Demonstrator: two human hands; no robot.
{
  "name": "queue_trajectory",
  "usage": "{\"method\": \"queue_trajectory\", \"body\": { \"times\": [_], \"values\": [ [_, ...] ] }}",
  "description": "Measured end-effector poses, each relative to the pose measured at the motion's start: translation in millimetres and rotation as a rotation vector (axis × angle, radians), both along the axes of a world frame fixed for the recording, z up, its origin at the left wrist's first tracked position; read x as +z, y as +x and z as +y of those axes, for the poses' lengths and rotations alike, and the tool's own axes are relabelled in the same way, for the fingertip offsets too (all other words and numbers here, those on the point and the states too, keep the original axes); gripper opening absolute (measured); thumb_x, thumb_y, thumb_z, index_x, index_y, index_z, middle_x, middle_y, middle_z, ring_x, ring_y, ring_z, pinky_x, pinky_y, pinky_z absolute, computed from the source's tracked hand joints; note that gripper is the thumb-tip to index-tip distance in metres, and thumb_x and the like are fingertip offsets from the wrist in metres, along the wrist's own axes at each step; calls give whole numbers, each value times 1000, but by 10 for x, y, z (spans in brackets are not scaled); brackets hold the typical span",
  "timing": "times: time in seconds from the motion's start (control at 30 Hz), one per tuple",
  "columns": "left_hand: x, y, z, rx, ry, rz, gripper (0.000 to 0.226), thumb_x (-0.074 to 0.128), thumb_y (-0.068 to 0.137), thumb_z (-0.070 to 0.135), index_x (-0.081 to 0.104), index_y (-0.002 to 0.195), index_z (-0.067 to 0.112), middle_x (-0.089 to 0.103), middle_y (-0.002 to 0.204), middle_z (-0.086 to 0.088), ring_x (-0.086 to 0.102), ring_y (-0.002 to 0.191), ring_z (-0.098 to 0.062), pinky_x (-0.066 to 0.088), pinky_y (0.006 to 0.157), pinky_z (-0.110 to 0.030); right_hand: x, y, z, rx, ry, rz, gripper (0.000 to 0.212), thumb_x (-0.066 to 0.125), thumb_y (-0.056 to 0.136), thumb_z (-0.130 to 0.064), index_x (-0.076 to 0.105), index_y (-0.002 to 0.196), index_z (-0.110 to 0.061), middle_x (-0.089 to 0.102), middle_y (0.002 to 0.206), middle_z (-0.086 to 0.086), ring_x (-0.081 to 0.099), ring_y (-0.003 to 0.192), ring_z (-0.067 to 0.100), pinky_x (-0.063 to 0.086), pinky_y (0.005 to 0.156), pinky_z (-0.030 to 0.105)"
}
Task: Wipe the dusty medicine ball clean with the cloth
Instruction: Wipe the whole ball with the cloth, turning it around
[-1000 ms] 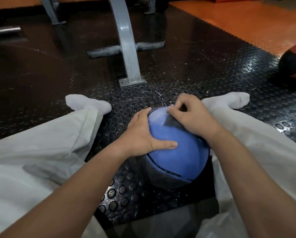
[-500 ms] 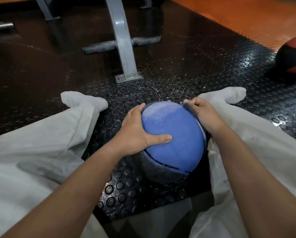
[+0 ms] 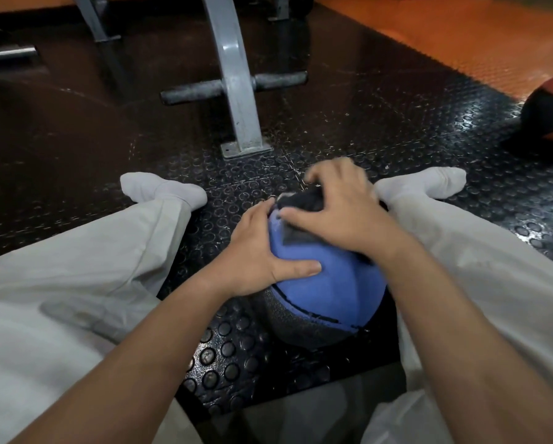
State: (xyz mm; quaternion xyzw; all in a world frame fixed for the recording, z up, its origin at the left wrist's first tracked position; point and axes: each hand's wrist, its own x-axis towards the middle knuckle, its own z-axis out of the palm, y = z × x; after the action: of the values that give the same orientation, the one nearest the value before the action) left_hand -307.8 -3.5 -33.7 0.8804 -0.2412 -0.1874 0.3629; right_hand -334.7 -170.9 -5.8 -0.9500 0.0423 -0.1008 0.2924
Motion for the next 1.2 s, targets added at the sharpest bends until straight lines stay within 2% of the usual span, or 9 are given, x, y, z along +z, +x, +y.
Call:
{"method": "queue_trajectory", "body": {
  "times": [0.13,0.2,0.37,0.5,0.6,0.77,0.93,1.1,1.2],
  "values": [
    [87,-85,-89,-28,33,15,138,65,41,74,4,155,26,3,159,11,8,147,-14,14,121,-38,-1,-56,-481,-350,212,659,107,36,69,-89,18,149,-20,28,151,11,37,132,38,33,108,49],
    [117,-78,-128,-48,58,7,136,66,44,74,2,155,26,1,159,12,6,147,-15,13,122,-43,-54,-36,-578,-381,269,712,103,30,79,-83,8,153,-14,26,154,14,36,134,39,34,108,45],
    [102,74,-128,-61,84,16,124,79,65,58,3,155,22,4,160,7,8,148,-17,15,121,-37,-18,-25,-301,-309,53,475,75,24,93,-65,22,147,-14,39,146,21,39,133,36,28,109,43],
    [99,145,-44,-63,62,48,136,77,50,69,4,156,24,4,160,8,9,148,-14,17,121,-39,123,-121,159,-169,-272,420,69,12,92,-67,-6,151,-36,17,154,22,36,131,45,32,103,49],
    [66,148,38,-63,14,43,142,75,42,75,6,156,26,6,160,12,11,147,-10,20,121,-39,116,-130,371,-17,-415,333,64,4,89,-70,-1,149,-47,11,159,5,26,134,49,27,104,57],
    [42,12,16,-77,34,-16,141,79,45,73,5,155,25,4,160,11,7,148,-12,13,122,-37,15,102,-114,-176,-42,382,82,39,79,-79,5,148,-50,23,155,11,21,140,34,19,113,47],
    [53,-50,-121,-103,50,-48,126,81,63,57,1,155,25,-1,159,14,2,147,-8,10,122,-40,-132,158,-330,-305,320,382,72,47,76,-73,61,124,-20,60,130,5,54,117,25,39,104,39],
    [54,71,-115,-75,-4,-55,130,81,47,69,19,153,26,20,157,5,18,146,-17,19,121,-41,-16,4,105,-260,-172,195,54,42,91,-53,47,129,-16,50,132,13,44,122,34,35,99,42],
    [-51,159,-29,-25,-141,26,92,83,47,62,40,127,52,45,136,3,44,132,-20,39,109,-50,19,-73,439,-44,-408,-67,41,47,91,-38,43,128,-20,46,126,5,38,117,27,28,93,41]
  ]
}}
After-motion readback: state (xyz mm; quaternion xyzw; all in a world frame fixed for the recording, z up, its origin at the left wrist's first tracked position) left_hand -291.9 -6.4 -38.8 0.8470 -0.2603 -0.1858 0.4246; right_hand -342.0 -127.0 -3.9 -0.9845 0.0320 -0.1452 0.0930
